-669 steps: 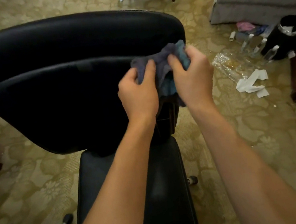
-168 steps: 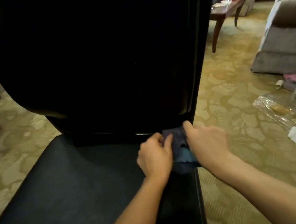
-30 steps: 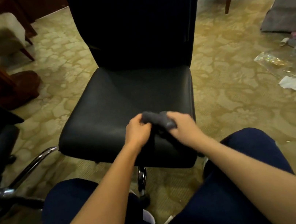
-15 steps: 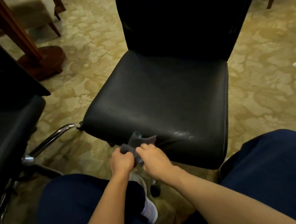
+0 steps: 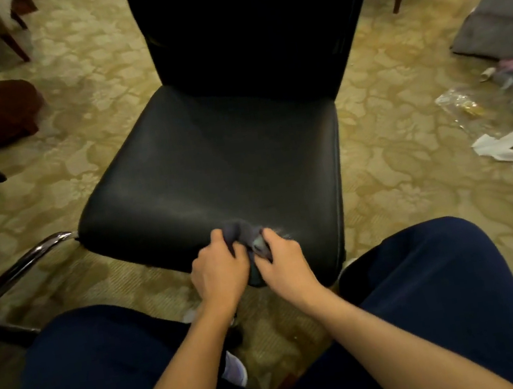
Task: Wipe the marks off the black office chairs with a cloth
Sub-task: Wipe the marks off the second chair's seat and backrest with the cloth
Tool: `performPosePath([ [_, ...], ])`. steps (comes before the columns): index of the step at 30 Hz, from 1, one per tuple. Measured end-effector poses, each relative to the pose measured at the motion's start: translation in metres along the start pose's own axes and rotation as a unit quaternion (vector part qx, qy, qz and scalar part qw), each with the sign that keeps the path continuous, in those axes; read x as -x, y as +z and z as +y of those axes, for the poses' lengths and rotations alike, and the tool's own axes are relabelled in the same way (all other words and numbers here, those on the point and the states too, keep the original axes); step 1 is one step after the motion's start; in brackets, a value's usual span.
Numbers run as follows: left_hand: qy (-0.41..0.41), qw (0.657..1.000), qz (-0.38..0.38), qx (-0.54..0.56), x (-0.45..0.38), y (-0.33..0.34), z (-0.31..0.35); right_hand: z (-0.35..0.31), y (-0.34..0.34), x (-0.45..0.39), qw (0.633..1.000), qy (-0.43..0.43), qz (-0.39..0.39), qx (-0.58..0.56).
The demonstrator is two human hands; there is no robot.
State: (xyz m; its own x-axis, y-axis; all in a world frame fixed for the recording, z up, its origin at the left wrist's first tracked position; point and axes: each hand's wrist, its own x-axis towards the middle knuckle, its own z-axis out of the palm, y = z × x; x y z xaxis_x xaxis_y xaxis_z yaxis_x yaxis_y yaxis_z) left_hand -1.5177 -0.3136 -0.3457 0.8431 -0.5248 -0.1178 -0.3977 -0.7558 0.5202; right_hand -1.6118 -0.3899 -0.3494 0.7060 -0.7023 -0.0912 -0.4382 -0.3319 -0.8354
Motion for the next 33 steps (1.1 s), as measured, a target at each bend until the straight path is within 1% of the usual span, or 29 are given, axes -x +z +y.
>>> performPosePath([
  [3,0.084,0.995,-0.04,-0.03,0.014,0.017,0.028,0.019,-0.032,0.015,0.993,0.05,0.107,-0.014],
  [5,0.126,0.989,-0.072,-0.015,0.023,0.031,0.049,0.032,-0.06,0.017,0.979,0.095,0.18,-0.006],
  [7,0.158,0.983,-0.094,-0.014,0.033,0.046,0.073,0.048,-0.086,0.015,0.964,0.137,0.228,0.0],
  [8,0.165,0.981,-0.101,-0.016,0.037,0.052,0.084,0.057,-0.095,0.012,0.961,0.157,0.227,0.007],
  [9,0.166,0.981,-0.103,-0.018,0.041,0.056,0.092,0.066,-0.101,0.011,0.962,0.179,0.208,-0.007],
  [11,0.16,0.983,-0.09,-0.015,0.045,0.062,0.1,0.079,-0.096,0.011,0.958,0.218,0.157,-0.101],
  [12,0.154,0.984,-0.086,-0.015,0.046,0.063,0.099,0.083,-0.088,0.014,0.95,0.236,0.147,-0.145],
  [14,0.148,0.985,-0.083,-0.016,0.046,0.061,0.096,0.088,-0.073,0.019,0.943,0.249,0.16,-0.153],
  [17,0.149,0.985,-0.082,-0.025,0.047,0.053,0.087,0.086,-0.063,0.022,0.948,0.242,0.155,-0.138],
  [19,0.141,0.986,-0.086,-0.039,0.049,0.045,0.079,0.08,-0.06,0.026,0.95,0.242,0.127,-0.15],
  [21,0.119,0.987,-0.093,-0.049,0.051,0.036,0.07,0.072,-0.055,0.03,0.957,0.241,0.098,-0.127],
  [25,0.105,0.991,-0.067,-0.048,0.053,0.018,0.051,0.063,-0.039,0.031,0.966,0.221,0.05,-0.125],
  [28,0.103,0.992,-0.046,-0.05,0.056,0.01,0.042,0.059,-0.036,0.026,0.976,0.192,0.043,-0.093],
  [31,0.092,0.993,-0.039,-0.069,0.053,0.007,0.04,0.057,-0.033,0.02,0.979,0.171,0.038,-0.106],
  [33,0.091,0.992,-0.038,-0.084,0.048,0.004,0.046,0.054,-0.032,0.017,0.975,0.172,0.059,-0.131],
])
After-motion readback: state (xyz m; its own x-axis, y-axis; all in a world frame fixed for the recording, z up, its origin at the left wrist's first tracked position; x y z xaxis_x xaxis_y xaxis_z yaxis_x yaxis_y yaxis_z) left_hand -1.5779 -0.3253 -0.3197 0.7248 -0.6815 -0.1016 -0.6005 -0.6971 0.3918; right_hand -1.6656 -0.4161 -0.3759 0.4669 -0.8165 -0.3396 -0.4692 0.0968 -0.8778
